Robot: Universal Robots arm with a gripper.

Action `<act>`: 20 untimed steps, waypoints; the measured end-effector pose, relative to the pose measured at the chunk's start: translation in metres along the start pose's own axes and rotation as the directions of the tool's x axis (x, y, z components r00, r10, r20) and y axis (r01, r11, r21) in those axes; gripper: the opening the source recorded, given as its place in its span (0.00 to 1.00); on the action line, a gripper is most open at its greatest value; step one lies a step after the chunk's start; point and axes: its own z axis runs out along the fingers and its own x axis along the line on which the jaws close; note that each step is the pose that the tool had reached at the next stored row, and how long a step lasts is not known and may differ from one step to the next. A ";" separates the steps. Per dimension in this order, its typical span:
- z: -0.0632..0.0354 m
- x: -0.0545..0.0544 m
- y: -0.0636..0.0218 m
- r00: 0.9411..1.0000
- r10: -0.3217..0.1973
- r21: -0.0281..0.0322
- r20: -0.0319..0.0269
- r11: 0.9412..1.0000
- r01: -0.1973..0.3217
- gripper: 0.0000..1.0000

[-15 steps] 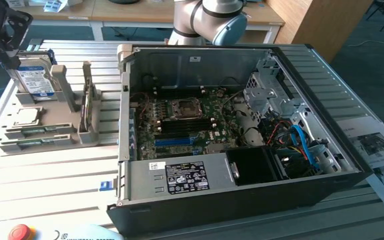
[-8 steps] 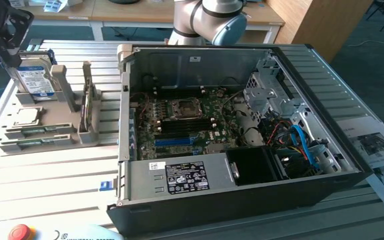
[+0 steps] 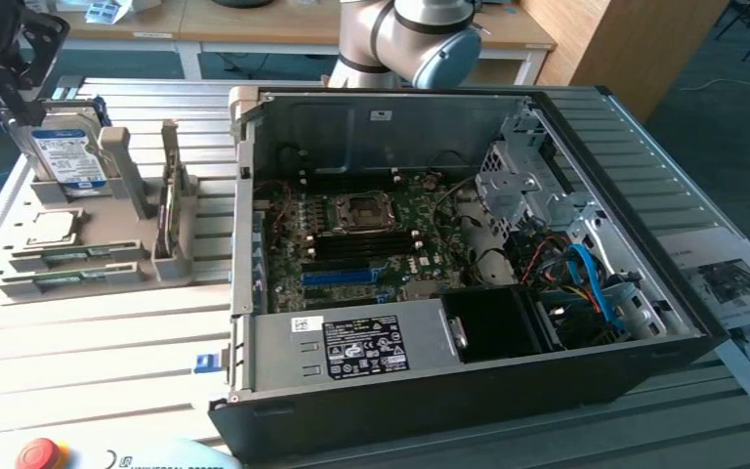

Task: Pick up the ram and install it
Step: 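Reach for the ram, then pick up the ram and move it above insertion slot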

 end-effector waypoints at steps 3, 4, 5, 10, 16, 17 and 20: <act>0.0002 0.000 0.0022 1.000 0.000 0.000 0.000 1.000 0.000 0.11; 0.0002 0.000 0.0022 1.000 0.000 0.000 0.000 1.000 0.000 0.11; 0.0002 0.000 0.0022 1.000 0.000 0.000 0.000 1.000 0.000 0.11; 0.0001 0.000 0.0023 1.000 0.000 0.000 0.000 1.000 0.000 0.11; 0.0001 0.000 0.0023 1.000 0.000 0.000 0.000 1.000 0.000 0.11; 0.0002 0.000 0.0023 1.000 0.000 0.000 0.000 1.000 0.000 0.11; 0.0001 0.000 0.0023 1.000 -0.011 0.000 -0.001 1.000 0.011 0.11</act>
